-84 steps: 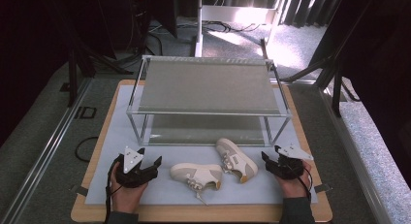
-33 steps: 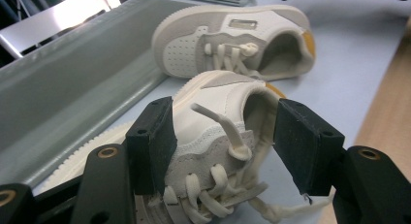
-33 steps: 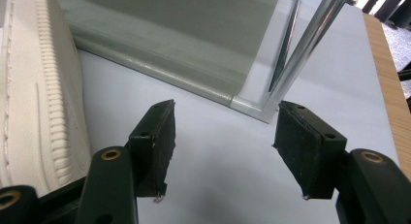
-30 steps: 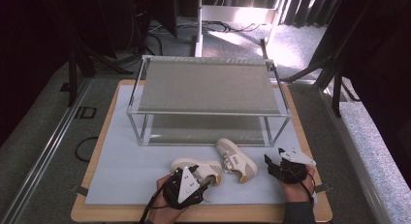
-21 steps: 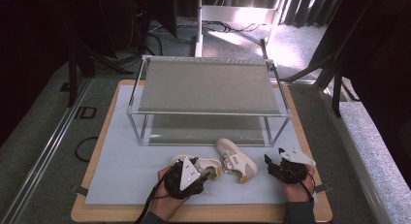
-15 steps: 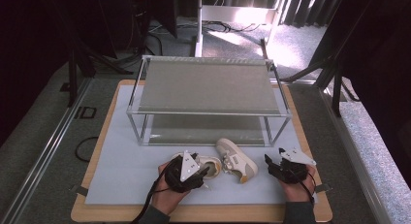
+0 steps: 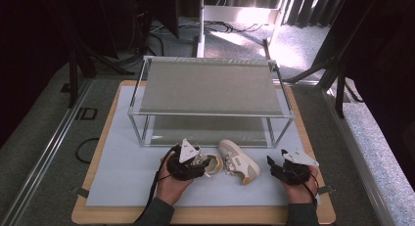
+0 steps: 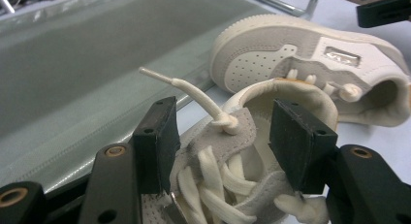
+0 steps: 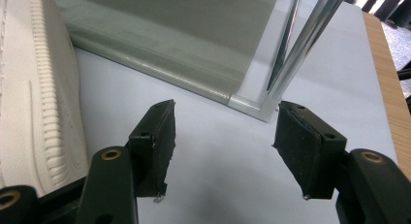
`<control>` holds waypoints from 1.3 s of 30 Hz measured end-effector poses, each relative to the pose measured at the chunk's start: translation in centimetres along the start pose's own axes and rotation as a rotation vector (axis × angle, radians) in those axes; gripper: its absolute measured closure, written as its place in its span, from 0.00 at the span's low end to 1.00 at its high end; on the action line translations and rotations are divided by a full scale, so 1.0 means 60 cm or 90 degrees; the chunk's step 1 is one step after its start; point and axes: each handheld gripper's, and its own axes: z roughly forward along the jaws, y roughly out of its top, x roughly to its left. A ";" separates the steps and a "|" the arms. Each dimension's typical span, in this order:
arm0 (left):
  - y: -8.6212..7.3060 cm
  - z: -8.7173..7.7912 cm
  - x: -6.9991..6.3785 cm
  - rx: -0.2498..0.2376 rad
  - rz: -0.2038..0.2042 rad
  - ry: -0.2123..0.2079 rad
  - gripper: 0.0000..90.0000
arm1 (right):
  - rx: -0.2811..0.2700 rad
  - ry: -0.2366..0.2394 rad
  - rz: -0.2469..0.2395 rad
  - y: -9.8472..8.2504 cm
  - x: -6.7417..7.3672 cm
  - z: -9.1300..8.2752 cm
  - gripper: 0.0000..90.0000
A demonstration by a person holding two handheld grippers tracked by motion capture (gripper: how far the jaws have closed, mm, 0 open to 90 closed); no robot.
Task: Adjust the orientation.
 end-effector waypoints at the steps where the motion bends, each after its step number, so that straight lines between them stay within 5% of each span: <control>1: 0.001 0.003 0.001 0.005 -0.005 0.001 0.48 | 0.000 0.000 -0.001 0.000 0.000 0.000 0.44; 8: 0.004 0.011 0.004 -0.011 -0.013 0.036 0.48 | 0.001 0.002 -0.002 0.000 0.000 0.000 0.44; 13: 0.003 0.019 0.003 0.013 -0.001 0.036 0.43 | 0.001 0.003 -0.001 0.001 0.000 0.000 0.44; 16: 0.002 0.007 -0.004 -0.008 -0.001 0.045 0.43 | 0.000 0.005 -0.002 0.002 0.002 0.001 0.44; 26: 0.005 -0.042 -0.025 -0.066 0.004 0.017 0.43 | -0.011 0.017 -0.016 0.008 0.015 -0.005 0.45; 34: 0.004 -0.068 -0.063 -0.091 0.064 -0.019 0.43 | -0.043 0.058 -0.041 0.025 0.040 -0.030 0.49; 39: 0.004 -0.061 -0.076 -0.084 0.078 -0.034 0.44 | -0.062 0.098 -0.054 0.038 0.058 -0.042 0.50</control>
